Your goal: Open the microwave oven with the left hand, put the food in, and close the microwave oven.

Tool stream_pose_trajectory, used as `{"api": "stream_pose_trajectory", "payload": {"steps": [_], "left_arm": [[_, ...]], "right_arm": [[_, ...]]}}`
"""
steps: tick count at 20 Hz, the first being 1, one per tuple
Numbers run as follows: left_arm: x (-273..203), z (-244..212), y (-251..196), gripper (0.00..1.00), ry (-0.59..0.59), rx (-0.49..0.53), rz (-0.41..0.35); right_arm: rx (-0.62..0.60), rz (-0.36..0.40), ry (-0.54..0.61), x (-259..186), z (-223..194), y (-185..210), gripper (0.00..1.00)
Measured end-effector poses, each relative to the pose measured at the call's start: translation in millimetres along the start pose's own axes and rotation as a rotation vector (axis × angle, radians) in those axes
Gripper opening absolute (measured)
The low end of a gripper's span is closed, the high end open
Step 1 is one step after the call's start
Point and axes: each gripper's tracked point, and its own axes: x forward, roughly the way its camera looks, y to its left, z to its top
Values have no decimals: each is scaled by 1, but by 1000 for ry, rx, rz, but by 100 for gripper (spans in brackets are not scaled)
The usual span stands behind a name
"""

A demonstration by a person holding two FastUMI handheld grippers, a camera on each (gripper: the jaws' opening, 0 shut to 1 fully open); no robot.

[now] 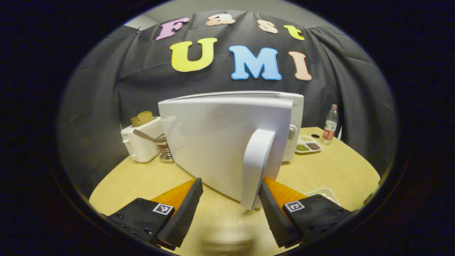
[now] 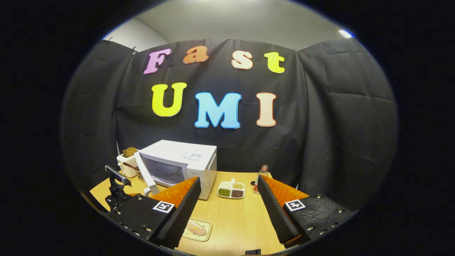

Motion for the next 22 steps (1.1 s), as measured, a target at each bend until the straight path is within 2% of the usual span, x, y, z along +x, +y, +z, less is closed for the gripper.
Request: {"api": "stream_pose_trajectory", "payload": {"steps": [4, 7, 13, 18, 22], "left_arm": [[-11, -5, 10, 99, 2, -15, 34], [-28, -16, 35, 99, 19, -39, 64], [-64, -34, 97, 99, 47, -76, 154], [-86, -45, 143, 100, 49, -123, 178], [-89, -48, 157, 99, 48, -119, 140]], "right_arm": [[9, -9, 1, 0, -2, -2, 98], [16, 6, 12, 3, -5, 4, 97], [3, 84, 50, 15, -19, 35, 97], [-7, 131, 89, 22, -32, 59, 97], [-26, 169, 118, 30, -47, 83, 98]]}}
